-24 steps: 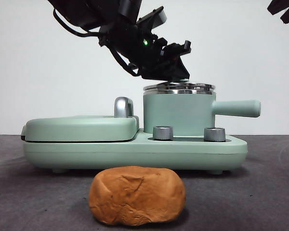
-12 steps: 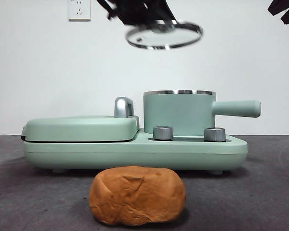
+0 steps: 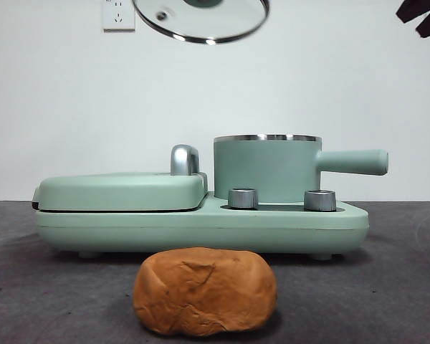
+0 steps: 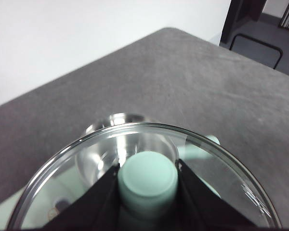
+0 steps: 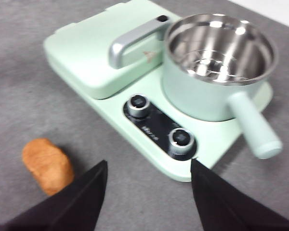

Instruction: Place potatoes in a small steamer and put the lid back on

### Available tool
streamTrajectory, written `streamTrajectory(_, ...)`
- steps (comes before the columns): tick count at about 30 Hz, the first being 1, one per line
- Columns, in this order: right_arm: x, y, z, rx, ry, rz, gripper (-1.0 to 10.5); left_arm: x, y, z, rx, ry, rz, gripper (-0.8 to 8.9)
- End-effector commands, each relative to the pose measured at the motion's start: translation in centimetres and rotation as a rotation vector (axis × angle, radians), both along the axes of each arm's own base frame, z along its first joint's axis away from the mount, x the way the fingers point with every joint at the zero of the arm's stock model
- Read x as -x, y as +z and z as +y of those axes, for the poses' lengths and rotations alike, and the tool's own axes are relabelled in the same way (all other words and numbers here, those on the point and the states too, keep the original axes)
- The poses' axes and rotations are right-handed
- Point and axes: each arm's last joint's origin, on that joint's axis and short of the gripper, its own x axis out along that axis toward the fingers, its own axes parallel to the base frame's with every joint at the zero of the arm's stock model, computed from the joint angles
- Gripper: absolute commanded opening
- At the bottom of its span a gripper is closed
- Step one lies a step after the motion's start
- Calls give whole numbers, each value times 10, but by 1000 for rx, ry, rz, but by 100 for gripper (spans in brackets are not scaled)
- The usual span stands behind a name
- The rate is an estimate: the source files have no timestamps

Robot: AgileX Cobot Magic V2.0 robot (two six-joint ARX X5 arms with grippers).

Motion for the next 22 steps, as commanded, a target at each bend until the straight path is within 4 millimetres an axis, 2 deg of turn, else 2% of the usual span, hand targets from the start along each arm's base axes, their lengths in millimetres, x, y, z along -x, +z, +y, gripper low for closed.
streamTrajectory(1, -4, 2, 6, -8, 41, 21, 279, 9, 4, 6, -9, 14, -13, 10)
streamTrajectory(8, -12, -10, 30, 60, 186, 75, 339, 39, -21, 29, -35, 65, 28, 9)
streamTrajectory(14, -17, -24, 58, 134, 336, 105, 339, 63, -43, 49, -29, 110, 69, 9)
streamTrajectory(22, -26, -51, 105, 208, 524, 112, 340, 80, -39, 62, -12, 158, 42, 9)
